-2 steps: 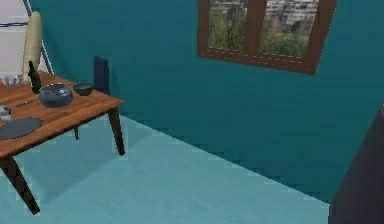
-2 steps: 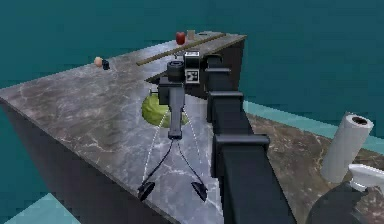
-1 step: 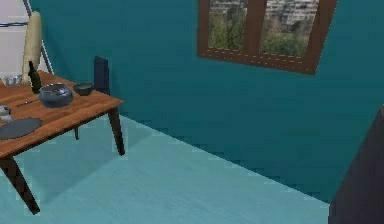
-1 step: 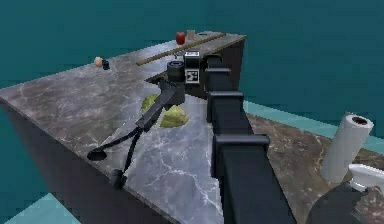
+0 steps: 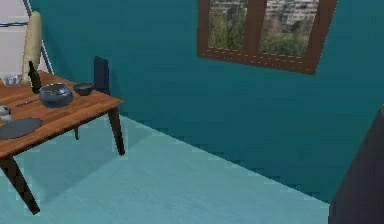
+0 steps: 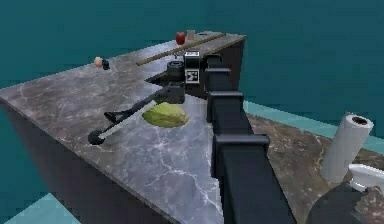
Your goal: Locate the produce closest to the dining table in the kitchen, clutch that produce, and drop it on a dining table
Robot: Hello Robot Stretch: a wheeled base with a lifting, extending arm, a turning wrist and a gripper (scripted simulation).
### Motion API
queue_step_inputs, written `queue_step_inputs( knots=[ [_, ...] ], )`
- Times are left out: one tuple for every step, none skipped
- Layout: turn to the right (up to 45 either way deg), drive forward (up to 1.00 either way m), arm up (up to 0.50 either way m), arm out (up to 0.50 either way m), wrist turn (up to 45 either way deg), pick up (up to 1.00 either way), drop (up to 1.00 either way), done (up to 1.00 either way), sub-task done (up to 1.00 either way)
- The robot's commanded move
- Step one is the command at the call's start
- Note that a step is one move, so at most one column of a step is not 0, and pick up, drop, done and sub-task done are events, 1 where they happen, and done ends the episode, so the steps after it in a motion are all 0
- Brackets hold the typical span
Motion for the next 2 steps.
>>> queue_step_inputs(
  knots=[
    [0.0,0.0,0.0,0.0,45.0,0.0,0.0,0.0,0.0],
    [0.0,0.0,0.0,0.0,36.0,0.0,0.0,0.0,0.0]
  ],
)
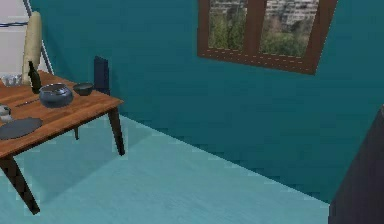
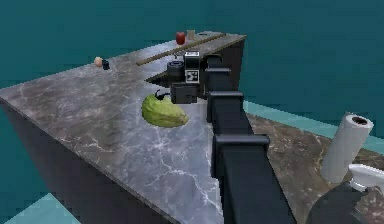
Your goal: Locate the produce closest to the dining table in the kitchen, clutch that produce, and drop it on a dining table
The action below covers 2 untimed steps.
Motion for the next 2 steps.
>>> queue_step_inputs(
  knots=[
    [0.0,0.0,-0.08,0.0,0.0,0.0,0.0,0.0,0.0],
    [0.0,0.0,0.0,0.0,0.0,1.0,0.0,0.0,0.0]
  ],
)
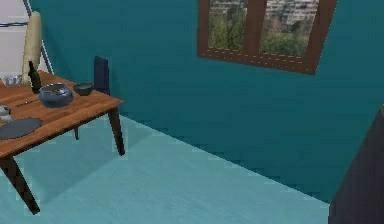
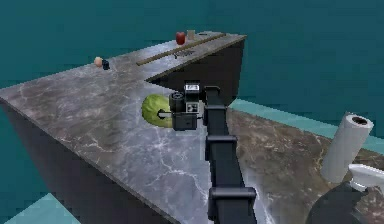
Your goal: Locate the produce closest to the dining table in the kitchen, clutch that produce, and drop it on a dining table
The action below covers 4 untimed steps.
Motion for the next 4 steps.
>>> queue_step_inputs(
  knots=[
    [0.0,0.0,0.08,0.0,0.0,0.0,0.0,0.0,0.0],
    [0.0,0.0,0.0,0.0,-45.0,0.0,0.0,0.0,0.0],
    [0.0,0.0,0.0,0.0,-45.0,0.0,0.0,0.0,0.0],
    [0.0,0.0,0.0,0.0,-30.0,0.0,0.0,0.0,0.0]
  ],
)
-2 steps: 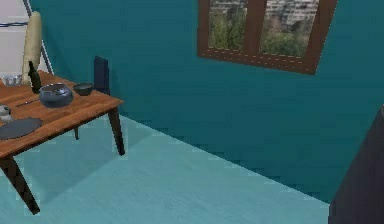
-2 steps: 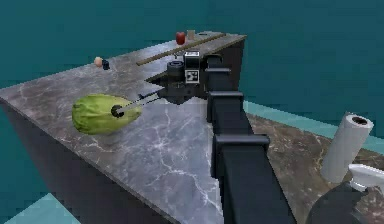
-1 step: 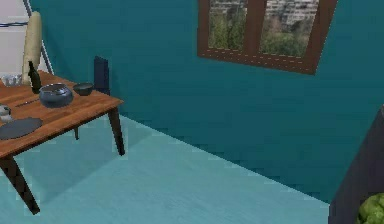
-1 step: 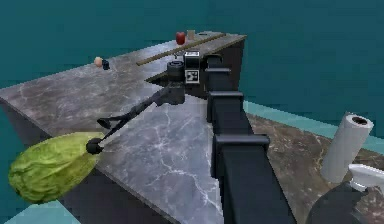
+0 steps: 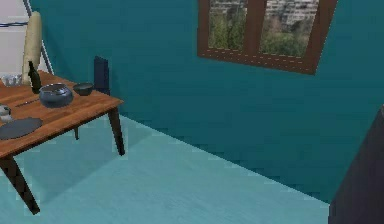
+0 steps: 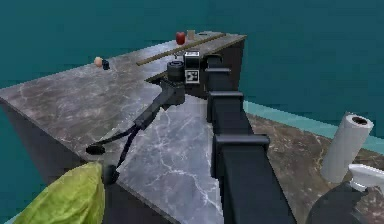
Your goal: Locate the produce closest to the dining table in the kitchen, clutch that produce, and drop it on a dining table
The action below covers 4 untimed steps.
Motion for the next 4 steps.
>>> queue_step_inputs(
  knots=[
    [0.0,0.0,0.0,-0.34,0.0,0.0,0.0,0.0,0.0],
    [-45.0,0.0,0.0,0.0,0.0,0.0,0.0,0.0,0.0],
    [-9.0,0.0,0.0,0.0,0.0,0.0,0.0,0.0,0.0],
    [0.0,0.25,0.0,0.0,0.0,0.0,0.0,0.0,0.0]
  ],
)
